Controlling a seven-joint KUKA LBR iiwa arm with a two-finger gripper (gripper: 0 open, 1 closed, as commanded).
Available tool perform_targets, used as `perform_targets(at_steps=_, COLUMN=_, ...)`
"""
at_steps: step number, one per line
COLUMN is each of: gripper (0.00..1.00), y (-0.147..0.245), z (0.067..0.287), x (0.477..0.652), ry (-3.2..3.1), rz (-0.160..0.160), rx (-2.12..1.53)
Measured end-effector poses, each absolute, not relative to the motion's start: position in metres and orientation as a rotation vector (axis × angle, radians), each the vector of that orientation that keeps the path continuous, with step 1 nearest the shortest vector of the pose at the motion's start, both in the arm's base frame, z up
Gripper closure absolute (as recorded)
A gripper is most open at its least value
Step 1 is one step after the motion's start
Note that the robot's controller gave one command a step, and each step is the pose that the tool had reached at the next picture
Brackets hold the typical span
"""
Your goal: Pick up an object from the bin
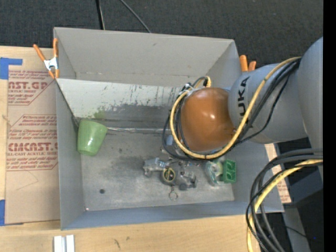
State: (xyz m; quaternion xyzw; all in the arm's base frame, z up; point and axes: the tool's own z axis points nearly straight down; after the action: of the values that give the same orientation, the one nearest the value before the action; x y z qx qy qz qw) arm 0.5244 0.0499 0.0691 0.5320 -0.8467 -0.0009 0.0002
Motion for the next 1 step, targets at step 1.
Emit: perform_targets(at_steps=1, gripper=1.0, y=0.0499, z=0.07, x=0.525, ry=-2.662, rz=-0.003, rx=1.67)
